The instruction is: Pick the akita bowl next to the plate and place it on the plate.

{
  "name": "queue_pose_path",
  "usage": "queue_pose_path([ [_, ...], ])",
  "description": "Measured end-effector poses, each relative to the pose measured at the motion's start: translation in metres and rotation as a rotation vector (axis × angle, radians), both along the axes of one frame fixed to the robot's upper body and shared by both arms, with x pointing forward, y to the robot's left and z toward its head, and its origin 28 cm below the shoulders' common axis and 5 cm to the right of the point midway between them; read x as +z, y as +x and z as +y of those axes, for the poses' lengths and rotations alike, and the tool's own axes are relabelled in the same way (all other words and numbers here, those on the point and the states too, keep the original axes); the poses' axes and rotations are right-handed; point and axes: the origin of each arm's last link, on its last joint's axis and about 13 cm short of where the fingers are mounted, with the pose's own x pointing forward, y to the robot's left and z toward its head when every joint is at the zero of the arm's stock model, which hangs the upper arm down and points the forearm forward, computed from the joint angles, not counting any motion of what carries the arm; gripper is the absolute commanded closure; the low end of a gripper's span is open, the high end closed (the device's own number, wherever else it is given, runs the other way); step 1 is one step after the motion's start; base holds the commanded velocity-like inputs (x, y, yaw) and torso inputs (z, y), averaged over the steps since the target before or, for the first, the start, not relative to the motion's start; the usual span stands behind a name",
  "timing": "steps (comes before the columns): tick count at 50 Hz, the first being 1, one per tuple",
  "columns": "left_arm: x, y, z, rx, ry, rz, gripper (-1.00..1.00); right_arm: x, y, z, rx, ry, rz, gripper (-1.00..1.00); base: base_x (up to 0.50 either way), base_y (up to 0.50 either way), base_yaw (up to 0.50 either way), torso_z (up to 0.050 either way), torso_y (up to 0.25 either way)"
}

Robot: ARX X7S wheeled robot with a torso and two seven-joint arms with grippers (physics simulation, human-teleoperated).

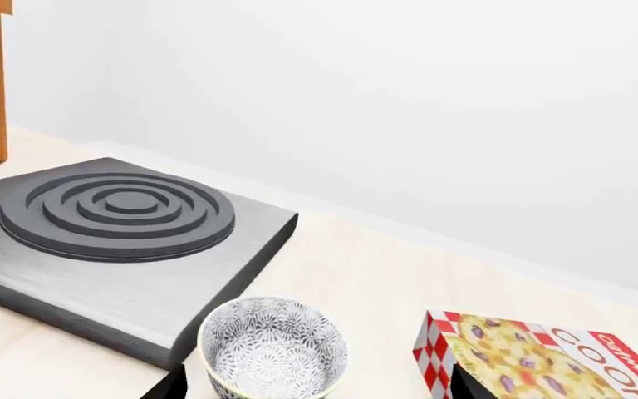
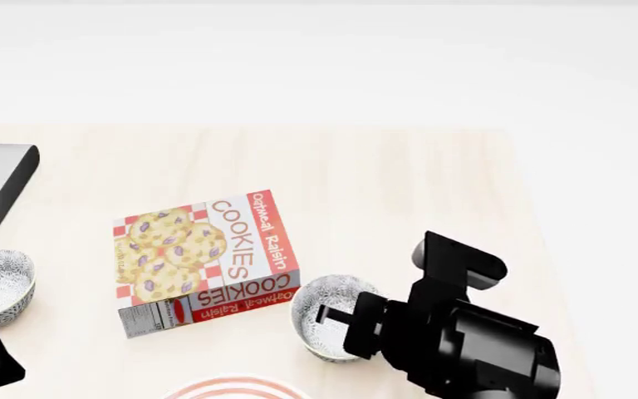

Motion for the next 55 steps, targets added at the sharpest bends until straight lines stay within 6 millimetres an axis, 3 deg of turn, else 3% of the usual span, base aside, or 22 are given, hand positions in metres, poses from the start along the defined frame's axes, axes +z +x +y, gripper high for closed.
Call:
queue_pose_path([
  [17, 0.001, 0.0, 0.0, -0.001, 0.001, -0.001, -1.0, 0.01, 0.002, -0.004, -0.01, -0.067, -0.092, 1.0, 0.0, 0.0, 0.0, 0.0, 0.0],
  [43, -0.001, 0.0, 0.0, -0.001, 0.002, -0.001, -1.0, 0.107, -0.028, -0.003, 0.017, -0.118, -0.33, 1.0, 0.0, 0.0, 0.0, 0.0, 0.0],
  [55, -0.001, 0.001, 0.0, -0.001, 0.004, -0.002, -1.0, 0.127, -0.048, 0.003, 0.112, -0.02, -0.299, 1.0, 0.0, 0.0, 0.0, 0.0, 0.0],
])
